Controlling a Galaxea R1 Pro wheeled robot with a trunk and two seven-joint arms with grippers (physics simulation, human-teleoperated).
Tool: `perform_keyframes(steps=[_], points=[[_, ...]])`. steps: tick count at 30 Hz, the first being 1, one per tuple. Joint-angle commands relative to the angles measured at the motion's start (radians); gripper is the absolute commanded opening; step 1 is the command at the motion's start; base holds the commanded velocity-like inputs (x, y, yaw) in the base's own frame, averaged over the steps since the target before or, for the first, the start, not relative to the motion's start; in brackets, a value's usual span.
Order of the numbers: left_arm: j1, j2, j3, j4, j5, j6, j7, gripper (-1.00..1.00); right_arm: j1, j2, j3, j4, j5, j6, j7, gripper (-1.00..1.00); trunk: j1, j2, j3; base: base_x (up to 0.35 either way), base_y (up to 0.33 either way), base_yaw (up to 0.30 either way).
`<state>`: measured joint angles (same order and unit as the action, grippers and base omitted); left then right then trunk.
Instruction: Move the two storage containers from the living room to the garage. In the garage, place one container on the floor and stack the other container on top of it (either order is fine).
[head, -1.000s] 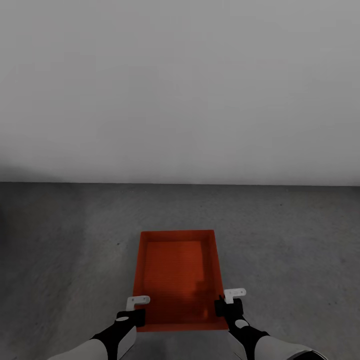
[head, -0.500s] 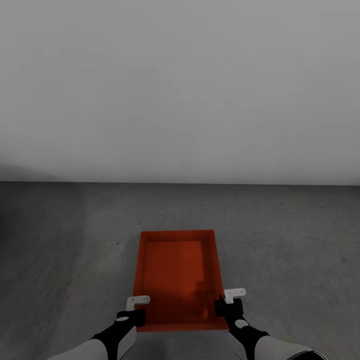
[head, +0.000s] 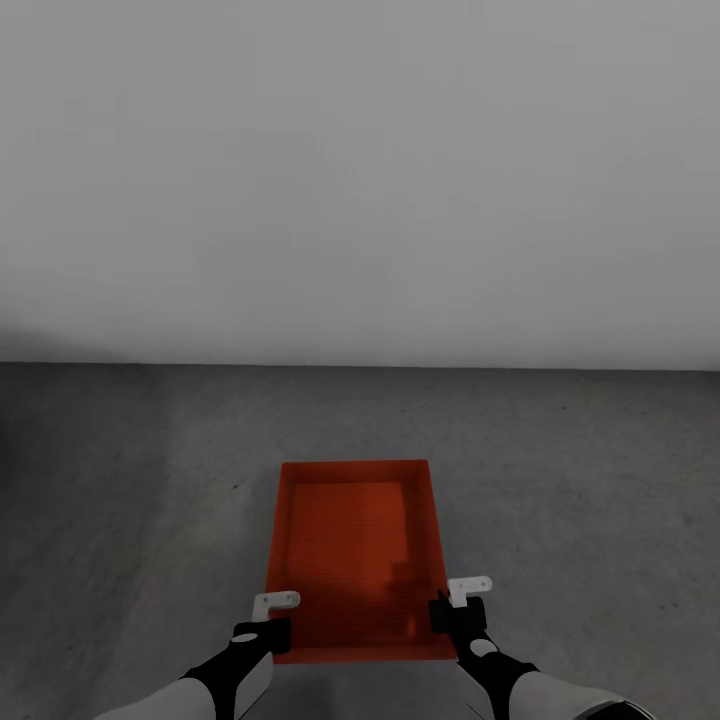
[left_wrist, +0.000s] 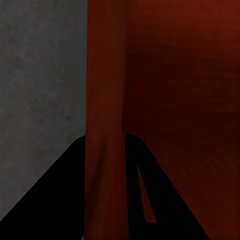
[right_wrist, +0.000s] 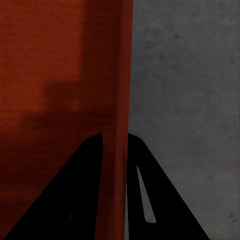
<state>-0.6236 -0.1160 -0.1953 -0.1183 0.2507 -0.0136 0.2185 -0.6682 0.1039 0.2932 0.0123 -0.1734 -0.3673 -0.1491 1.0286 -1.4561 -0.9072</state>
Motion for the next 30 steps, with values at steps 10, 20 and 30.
perform_keyframes(steps=[10, 20, 30], points=[[-0.001, 0.0, 0.024, -0.003, -0.008, -0.025, 0.012, -1.0, -0.001, 0.008, -0.042, 0.005, -0.034, -0.007, -0.003, -1.0, 0.012, -0.022, -0.01, 0.0, 0.0, 0.0], [-0.001, -0.001, 0.024, -0.003, -0.008, -0.025, 0.012, -1.0, -0.001, 0.008, -0.042, 0.005, -0.034, -0.005, -0.003, -1.0, 0.023, -0.043, -0.019, 0.0, 0.0, 0.0], [-0.001, 0.0, 0.024, -0.003, -0.008, -0.025, 0.012, -1.0, -0.001, 0.008, -0.042, 0.005, -0.034, -0.007, -0.003, -1.0, 0.031, -0.057, -0.026, 0.0, 0.0, 0.0]])
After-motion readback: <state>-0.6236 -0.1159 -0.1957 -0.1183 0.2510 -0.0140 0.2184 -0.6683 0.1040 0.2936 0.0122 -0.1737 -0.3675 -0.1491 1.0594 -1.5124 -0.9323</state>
